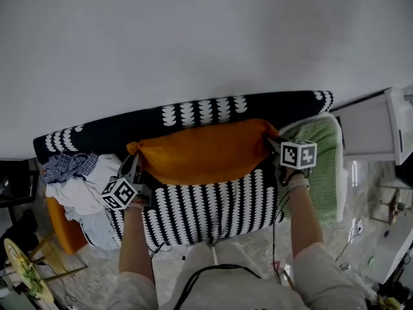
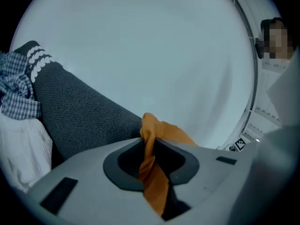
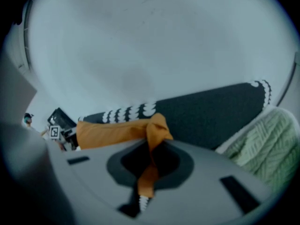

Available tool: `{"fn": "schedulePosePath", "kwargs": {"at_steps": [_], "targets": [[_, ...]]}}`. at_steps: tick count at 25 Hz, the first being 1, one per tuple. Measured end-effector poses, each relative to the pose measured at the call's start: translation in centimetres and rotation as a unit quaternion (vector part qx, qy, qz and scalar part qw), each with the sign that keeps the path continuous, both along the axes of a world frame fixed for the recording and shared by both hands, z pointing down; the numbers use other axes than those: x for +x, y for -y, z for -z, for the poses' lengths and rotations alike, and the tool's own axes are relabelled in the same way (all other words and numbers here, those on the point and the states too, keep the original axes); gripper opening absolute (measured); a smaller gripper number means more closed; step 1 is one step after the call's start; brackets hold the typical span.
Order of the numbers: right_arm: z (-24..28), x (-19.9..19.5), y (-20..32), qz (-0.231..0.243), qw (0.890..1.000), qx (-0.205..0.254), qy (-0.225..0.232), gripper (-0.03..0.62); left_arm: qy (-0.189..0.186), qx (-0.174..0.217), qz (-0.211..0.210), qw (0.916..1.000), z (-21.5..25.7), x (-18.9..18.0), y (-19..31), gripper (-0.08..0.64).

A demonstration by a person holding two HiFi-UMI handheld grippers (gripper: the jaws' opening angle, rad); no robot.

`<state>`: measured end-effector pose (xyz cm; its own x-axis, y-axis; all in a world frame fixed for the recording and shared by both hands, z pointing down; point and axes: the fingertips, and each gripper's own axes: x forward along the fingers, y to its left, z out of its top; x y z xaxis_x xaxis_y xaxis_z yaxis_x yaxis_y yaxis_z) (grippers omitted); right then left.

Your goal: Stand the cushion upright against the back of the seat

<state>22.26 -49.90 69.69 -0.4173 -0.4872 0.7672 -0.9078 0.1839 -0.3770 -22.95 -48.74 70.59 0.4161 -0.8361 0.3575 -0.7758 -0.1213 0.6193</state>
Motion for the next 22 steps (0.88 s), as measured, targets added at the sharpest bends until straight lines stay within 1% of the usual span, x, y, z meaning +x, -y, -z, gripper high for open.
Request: {"fn": "schedulePosePath", "kwargs": {"at_steps": [4,7,9,12,15,16,18,20,22], "targets": [[-0.9,0.1,-0.4,-0.009,1.000,-0.006,0.001,0.028,-0.006,-0.001,0.011,0.9999,-0.7,-0.1,-0.5,0.091],[-1.3,0.4,-0.5,-0.011,1.000,-0.001,-0.005,0.029,0.002,0.006,0.010,0.9999,-0.7,0.1,-0.4,0.091],[-1.3,0.4,-0.3,-0.011,1.000,0.009,-0.013,0.029,0.014,0.014,0.009,0.9998,-0.6,0.1,-0.3,0.091],[-1.4,0.7,-0.4,-0.012,0.999,0.026,-0.039,0.031,0.039,0.019,0.006,0.9990,-0.3,0.1,-0.5,0.098],[-1.2,1.2,-0.5,-0.025,0.997,0.047,-0.062,0.035,0.087,0.026,0.009,0.9958,0.2,-0.1,-0.9,0.125],[-1.1,1.5,-0.5,-0.033,0.996,0.055,-0.066,0.044,0.104,0.029,0.013,0.9940,0.4,-0.4,-1.1,0.142],[-0.8,2.3,-0.4,-0.049,0.993,0.071,-0.079,0.088,0.133,0.038,0.017,0.9903,1.0,-0.8,-1.4,0.158],[-0.2,3.0,-0.4,-0.059,0.991,0.083,-0.089,0.169,0.154,0.048,0.017,0.9867,1.5,-1.1,-1.8,0.168],[0.4,3.3,-0.6,-0.064,0.990,0.092,-0.081,0.197,0.168,0.056,0.016,0.9841,2.0,-1.2,-2.1,0.189]]}}
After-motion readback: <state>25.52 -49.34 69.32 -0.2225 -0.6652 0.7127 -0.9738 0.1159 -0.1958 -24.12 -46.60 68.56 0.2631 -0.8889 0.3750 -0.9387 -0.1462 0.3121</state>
